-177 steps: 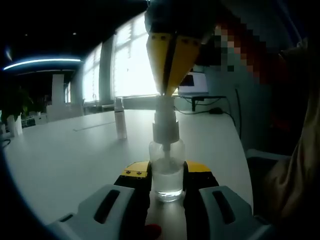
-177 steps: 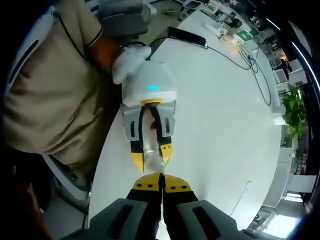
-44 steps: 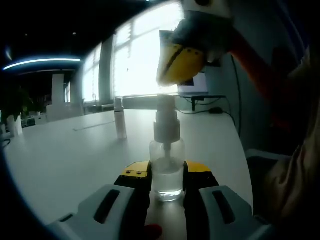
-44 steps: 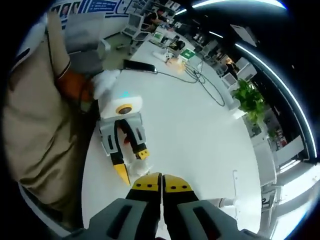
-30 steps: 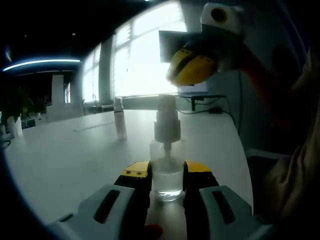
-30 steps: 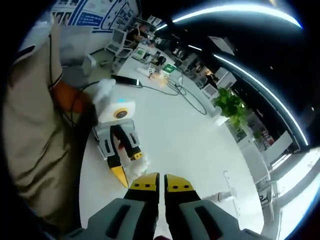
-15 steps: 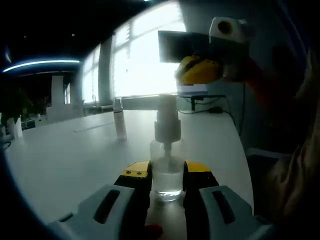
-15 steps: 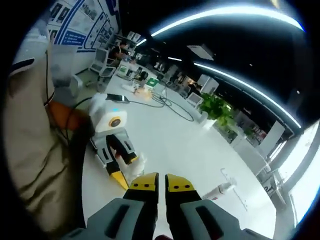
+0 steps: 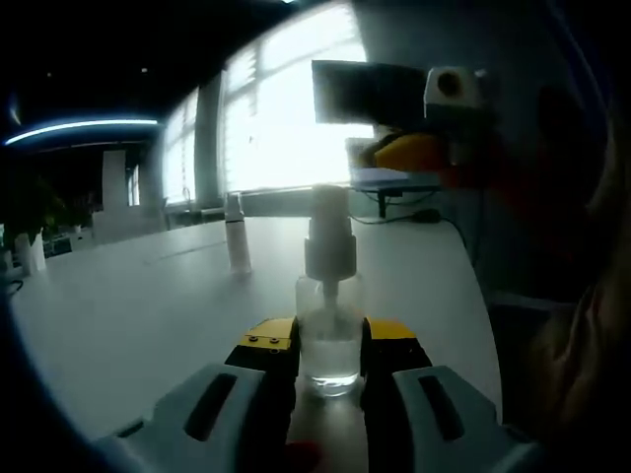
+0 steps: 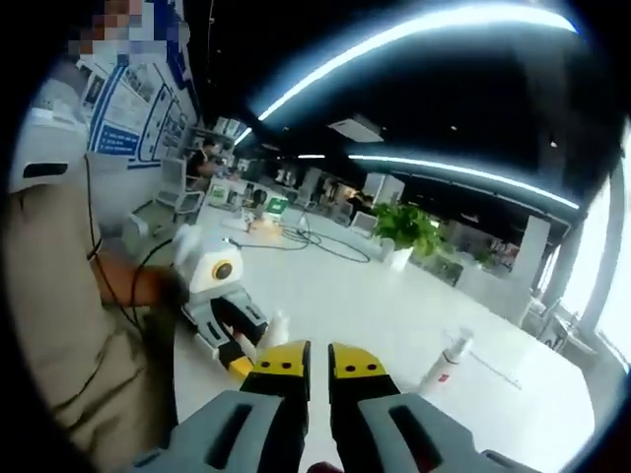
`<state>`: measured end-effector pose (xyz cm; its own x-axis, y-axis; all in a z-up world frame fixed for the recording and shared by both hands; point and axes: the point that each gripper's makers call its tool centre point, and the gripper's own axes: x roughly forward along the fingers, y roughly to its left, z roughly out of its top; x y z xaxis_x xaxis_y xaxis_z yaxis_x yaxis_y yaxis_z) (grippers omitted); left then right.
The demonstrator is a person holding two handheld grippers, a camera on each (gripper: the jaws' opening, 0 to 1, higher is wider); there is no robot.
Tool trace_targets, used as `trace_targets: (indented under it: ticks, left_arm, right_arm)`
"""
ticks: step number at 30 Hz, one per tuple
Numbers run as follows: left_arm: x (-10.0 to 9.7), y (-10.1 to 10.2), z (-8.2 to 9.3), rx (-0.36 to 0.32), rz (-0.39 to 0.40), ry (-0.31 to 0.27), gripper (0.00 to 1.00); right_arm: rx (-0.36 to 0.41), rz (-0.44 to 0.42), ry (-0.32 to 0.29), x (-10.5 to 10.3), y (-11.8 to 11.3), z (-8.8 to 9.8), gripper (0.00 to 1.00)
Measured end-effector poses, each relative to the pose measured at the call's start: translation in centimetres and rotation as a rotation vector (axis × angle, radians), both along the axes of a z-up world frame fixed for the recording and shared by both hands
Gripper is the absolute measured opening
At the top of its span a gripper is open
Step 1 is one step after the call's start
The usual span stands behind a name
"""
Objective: Clamp pump bottle remove cover press pump head put on cover
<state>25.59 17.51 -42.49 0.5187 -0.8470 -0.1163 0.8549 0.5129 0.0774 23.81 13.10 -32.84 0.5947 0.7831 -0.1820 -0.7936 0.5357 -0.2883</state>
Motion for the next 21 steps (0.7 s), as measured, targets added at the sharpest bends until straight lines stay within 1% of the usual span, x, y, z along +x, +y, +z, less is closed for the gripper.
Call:
trace_targets:
  ticks: [1,5,8,11,12,14,18,21]
  left_arm:
    - [0.1,0.1,0.0,-0.001,0.001,0.002,0.15]
    - [0.1,0.0,0.0,0.002,-0.001,-0.002,0.15]
    - [0.1,0.1,-0.1,0.002,-0.001,-0.004,0.15]
    - [0.0,0.0,0.0,0.002,0.000,-0.003,0.15]
    - [0.0,0.0,0.0,0.002,0.000,-0.002,0.15]
    - [0.1,0.0,0.0,0.002,0.000,-0.002,0.15]
    - [0.1,0.1,0.0,0.002,0.000,-0.001,0.15]
    - [0.1,0.1,0.0,0.003,0.001,-0.002,0.15]
  right_arm:
    - [0.019,-0.005,0.006,0.0,-0.1,-0.1,0.03]
    - [0.087,-0.071,0.005,0.6,-1.1,-0.8,0.02]
    - [0.138,-0.090,0.014,0.9,-1.8,-1.1,0.00]
    - [0.168,-0.077,0.027,0.9,-2.2,-1.5,0.00]
    - [0.172,-0.074,0.031,1.2,-2.6,-1.6,0.00]
    - [0.183,-0.069,0.034,1.0,-2.6,-1.9,0.00]
    - [0.227,-0.067,0.064,0.6,-2.3,-2.4,0.00]
    - [0.250,-0.065,0.099,0.5,-2.3,-3.1,0.00]
